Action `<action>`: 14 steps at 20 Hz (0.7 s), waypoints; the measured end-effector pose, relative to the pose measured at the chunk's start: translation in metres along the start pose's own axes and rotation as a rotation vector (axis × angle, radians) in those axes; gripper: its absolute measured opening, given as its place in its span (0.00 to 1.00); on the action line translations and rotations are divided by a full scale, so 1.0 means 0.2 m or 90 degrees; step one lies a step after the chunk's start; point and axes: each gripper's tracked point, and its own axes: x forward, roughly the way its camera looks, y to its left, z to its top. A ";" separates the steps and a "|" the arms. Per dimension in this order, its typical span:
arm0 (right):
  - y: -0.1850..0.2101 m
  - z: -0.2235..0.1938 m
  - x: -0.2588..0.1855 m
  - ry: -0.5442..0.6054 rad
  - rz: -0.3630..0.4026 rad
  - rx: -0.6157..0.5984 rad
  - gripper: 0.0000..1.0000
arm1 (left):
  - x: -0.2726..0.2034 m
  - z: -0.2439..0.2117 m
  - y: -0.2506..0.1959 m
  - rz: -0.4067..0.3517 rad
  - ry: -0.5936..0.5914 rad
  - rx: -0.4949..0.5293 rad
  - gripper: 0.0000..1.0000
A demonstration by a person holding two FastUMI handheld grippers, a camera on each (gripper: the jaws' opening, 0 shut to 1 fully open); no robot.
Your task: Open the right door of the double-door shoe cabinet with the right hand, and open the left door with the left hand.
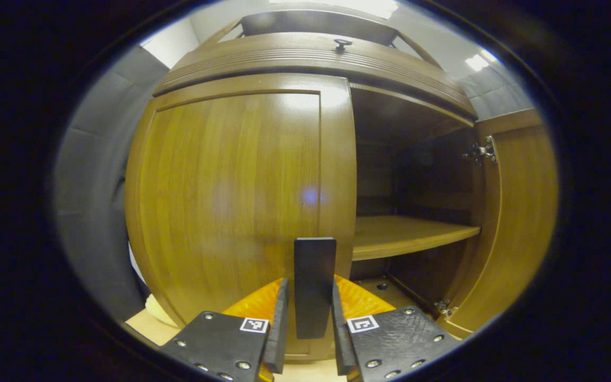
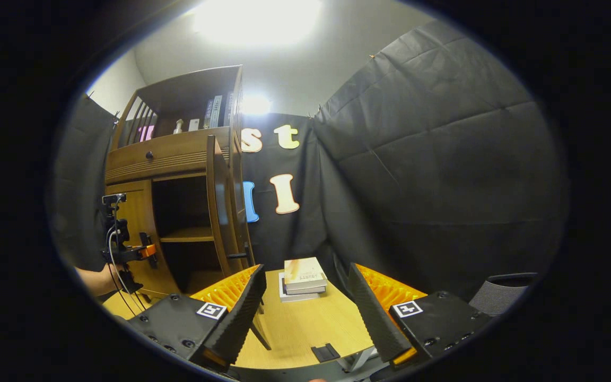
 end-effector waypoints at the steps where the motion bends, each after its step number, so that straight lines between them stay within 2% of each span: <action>1: 0.00 0.00 -0.01 -0.003 0.000 -0.003 0.98 | 0.07 -0.03 -0.01 0.003 0.006 0.024 0.35; 3: 0.01 0.01 -0.01 -0.009 0.006 -0.010 0.98 | 0.08 -0.02 -0.01 0.011 0.023 0.023 0.20; 5: 0.02 0.02 -0.01 -0.012 0.016 -0.016 0.98 | 0.02 -0.02 -0.01 0.001 0.035 -0.002 0.22; 6: 0.03 0.03 -0.01 -0.014 0.022 -0.014 0.98 | 0.00 -0.03 0.00 -0.003 0.033 -0.003 0.19; 12: 0.10 0.02 0.01 -0.011 0.058 -0.008 0.98 | -0.20 -0.03 0.03 0.002 0.024 -0.002 0.21; 14: 0.13 0.02 0.01 -0.010 0.073 -0.003 0.98 | -0.27 -0.02 0.05 0.004 0.021 -0.001 0.19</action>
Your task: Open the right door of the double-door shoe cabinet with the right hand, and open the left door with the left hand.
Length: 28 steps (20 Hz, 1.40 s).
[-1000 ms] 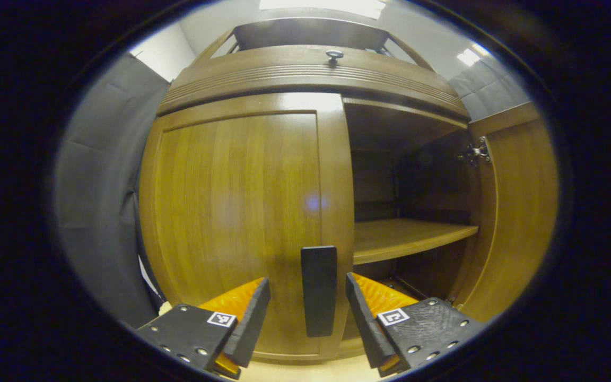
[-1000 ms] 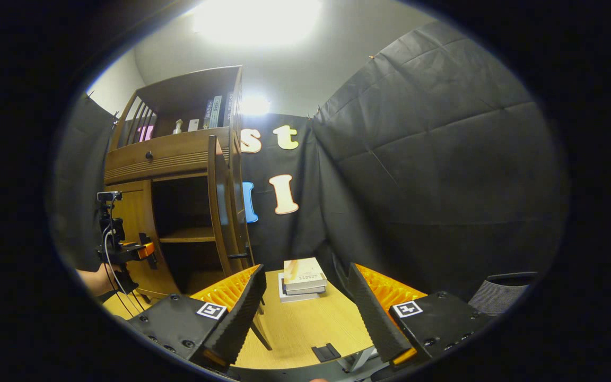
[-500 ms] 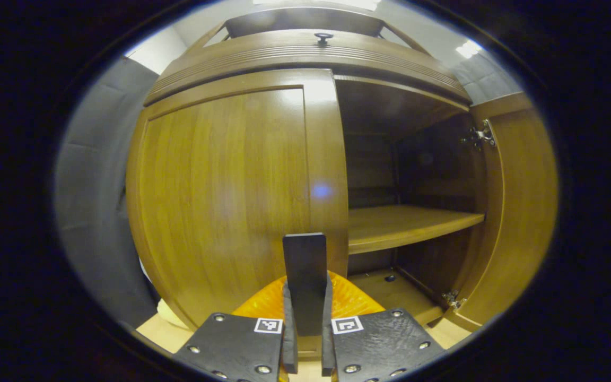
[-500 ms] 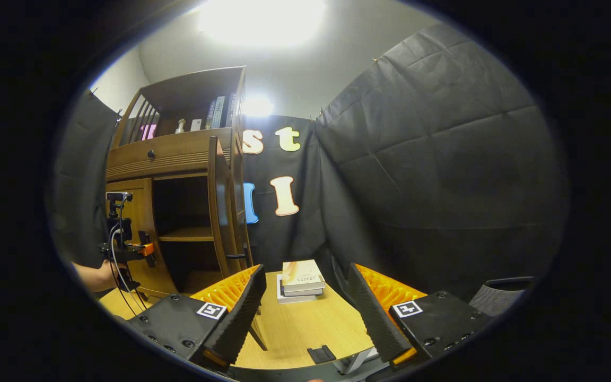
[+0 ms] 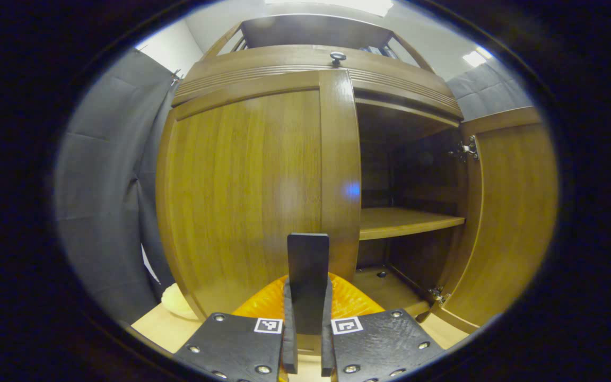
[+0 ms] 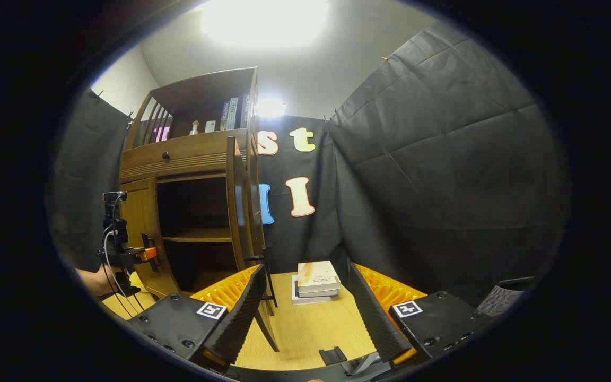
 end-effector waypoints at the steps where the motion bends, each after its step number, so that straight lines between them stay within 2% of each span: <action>1: 0.02 0.00 0.01 0.000 0.007 0.003 0.98 | -0.01 0.01 0.00 0.000 0.000 0.000 0.18; 10: 0.20 -0.03 0.03 0.004 0.064 0.003 0.98 | -0.33 -0.01 0.14 0.012 -0.002 -0.010 0.17; 11: 0.22 -0.03 0.04 0.003 0.071 0.003 0.98 | -0.36 -0.01 0.15 0.014 -0.002 -0.012 0.21; 15: 0.33 -0.03 0.06 0.003 0.102 0.000 0.98 | -0.46 -0.01 0.22 0.025 -0.004 -0.016 0.21; 28: 0.67 -0.07 0.08 0.009 0.179 -0.004 0.98 | -0.76 -0.03 0.54 0.084 -0.012 -0.028 0.16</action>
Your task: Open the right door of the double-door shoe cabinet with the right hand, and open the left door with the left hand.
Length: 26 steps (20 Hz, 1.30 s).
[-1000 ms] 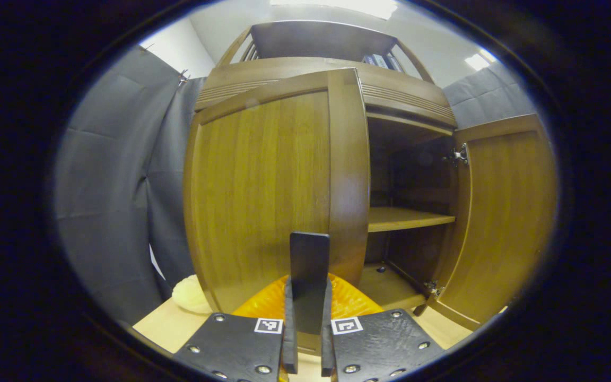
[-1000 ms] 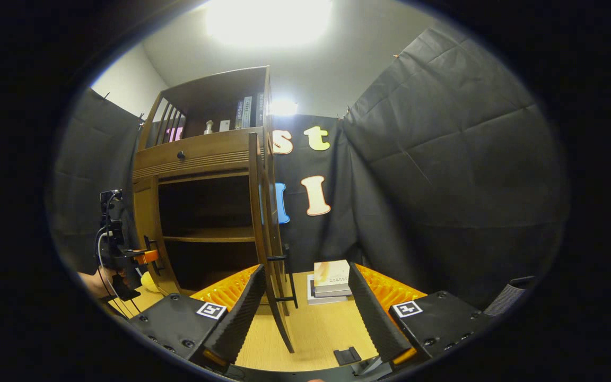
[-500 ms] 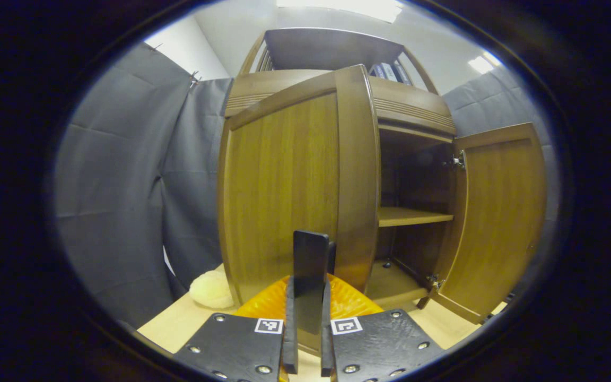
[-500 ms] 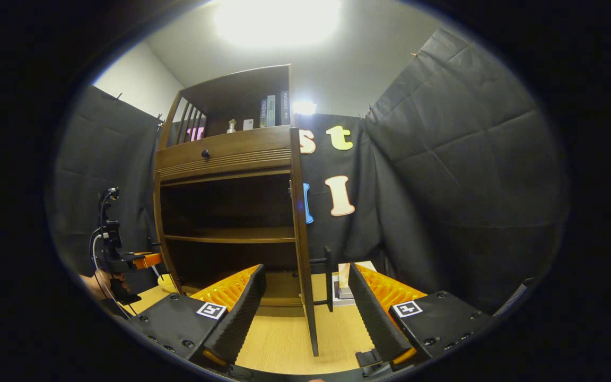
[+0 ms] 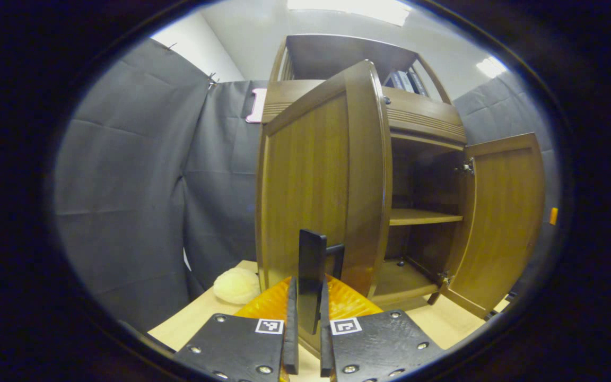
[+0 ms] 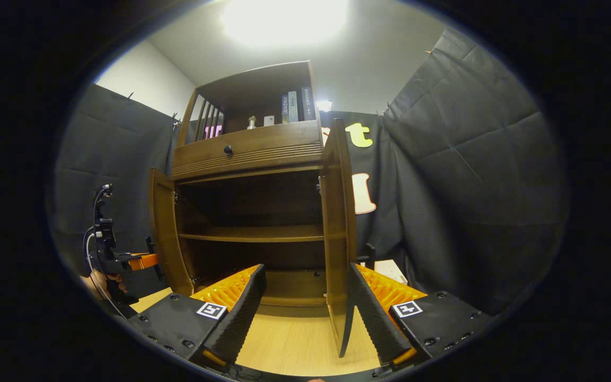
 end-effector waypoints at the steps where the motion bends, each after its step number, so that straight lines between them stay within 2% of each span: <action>1: 0.02 -0.01 0.01 0.001 0.006 0.001 0.98 | -0.02 0.00 0.04 0.007 -0.001 -0.001 0.16; 12: 0.26 -0.03 0.06 0.001 0.039 0.005 0.98 | -0.19 -0.01 0.47 0.087 -0.009 0.022 0.14; 20: 0.37 -0.07 0.05 -0.004 0.013 -0.002 0.98 | -0.38 0.03 0.80 0.143 -0.032 0.051 0.18; 22: 0.39 -0.05 0.04 -0.011 0.004 -0.002 1.00 | -0.44 0.06 0.81 0.137 -0.041 0.044 0.18; 26: 0.35 0.00 0.00 -0.020 -0.017 -0.024 0.98 | -0.62 0.21 0.73 0.110 -0.069 0.044 0.19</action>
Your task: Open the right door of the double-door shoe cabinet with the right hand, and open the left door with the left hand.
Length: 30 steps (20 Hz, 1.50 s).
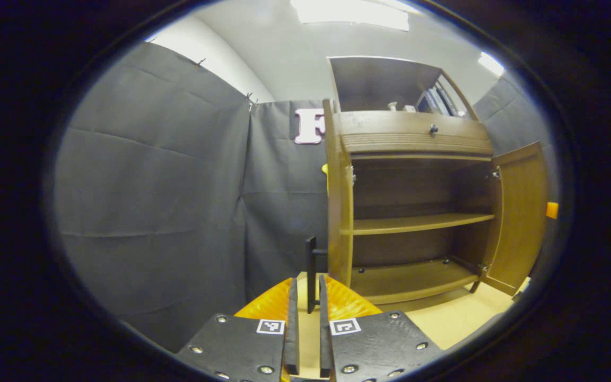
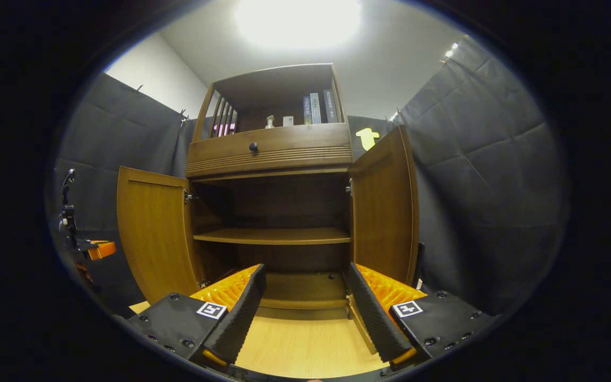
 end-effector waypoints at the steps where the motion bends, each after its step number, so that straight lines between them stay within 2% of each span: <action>1: -0.02 0.00 -0.02 0.006 -0.005 -0.005 0.98 | -0.05 0.04 -0.02 -0.004 -0.007 0.001 0.18; 5: -0.13 -0.01 -0.12 0.009 -0.027 -0.028 0.98 | -0.20 0.17 -0.20 -0.042 -0.020 0.008 0.17; 6: -0.15 -0.02 -0.14 0.008 -0.028 -0.024 0.92 | -0.23 0.21 -0.24 -0.048 -0.027 0.016 0.17; 8: -0.19 -0.04 -0.17 0.008 -0.033 -0.019 0.92 | -0.32 0.25 -0.33 -0.058 -0.039 0.025 0.17; 9: -0.20 -0.05 -0.19 0.009 -0.035 -0.019 0.98 | -0.36 0.25 -0.35 -0.064 -0.040 0.023 0.17; 10: -0.21 -0.05 -0.21 0.008 -0.034 -0.022 0.98 | -0.38 0.25 -0.38 -0.068 -0.039 0.019 0.16; 11: -0.22 -0.05 -0.23 0.004 -0.035 -0.027 0.92 | -0.40 0.26 -0.39 -0.068 -0.036 0.018 0.16; 13: -0.24 -0.03 -0.28 -0.002 -0.037 -0.038 0.92 | -0.39 0.26 -0.39 -0.064 -0.032 0.023 0.19; 14: -0.24 -0.03 -0.29 -0.004 -0.038 -0.040 0.98 | -0.39 0.26 -0.38 -0.061 -0.030 0.026 0.26; 24: -0.22 -0.02 -0.34 -0.005 -0.030 -0.020 0.98 | -0.43 0.29 -0.35 -0.050 -0.051 0.029 0.98; 29: -0.20 0.01 -0.33 -0.013 -0.028 -0.023 0.98 | -0.41 0.29 -0.34 -0.046 -0.058 0.029 0.98; 30: -0.20 0.02 -0.33 -0.013 -0.029 -0.021 0.92 | -0.41 0.29 -0.34 -0.045 -0.059 0.028 0.98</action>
